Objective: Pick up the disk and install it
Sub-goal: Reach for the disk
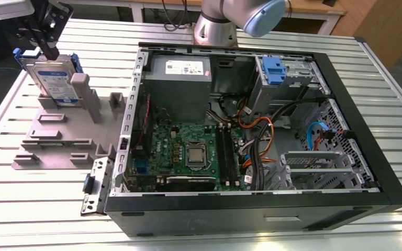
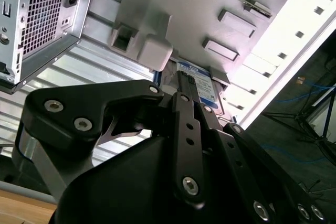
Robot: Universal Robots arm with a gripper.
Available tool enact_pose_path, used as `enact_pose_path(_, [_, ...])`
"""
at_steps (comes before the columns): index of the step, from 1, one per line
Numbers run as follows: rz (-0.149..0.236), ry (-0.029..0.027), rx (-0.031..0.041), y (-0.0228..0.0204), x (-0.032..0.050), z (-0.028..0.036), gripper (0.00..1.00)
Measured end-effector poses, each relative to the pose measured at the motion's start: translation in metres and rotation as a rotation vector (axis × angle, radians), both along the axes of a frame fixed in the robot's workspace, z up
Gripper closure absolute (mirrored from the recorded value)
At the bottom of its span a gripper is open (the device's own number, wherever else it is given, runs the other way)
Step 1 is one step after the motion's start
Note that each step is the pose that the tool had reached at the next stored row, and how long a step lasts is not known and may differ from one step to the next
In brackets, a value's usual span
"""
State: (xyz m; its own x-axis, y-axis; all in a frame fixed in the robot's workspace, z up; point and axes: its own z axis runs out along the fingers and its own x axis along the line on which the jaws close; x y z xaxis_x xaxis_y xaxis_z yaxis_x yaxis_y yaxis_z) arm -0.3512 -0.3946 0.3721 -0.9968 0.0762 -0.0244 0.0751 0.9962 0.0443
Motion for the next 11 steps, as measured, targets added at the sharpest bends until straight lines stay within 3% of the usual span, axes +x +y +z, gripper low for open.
enact_pose_path(7, [0.0, 0.0002, -0.0001, 0.0024, -0.0057, -0.0012, 0.89])
enact_pose_path(11, [0.0, 0.0, 0.0, 0.0095, -0.0095, -0.0025, 0.89])
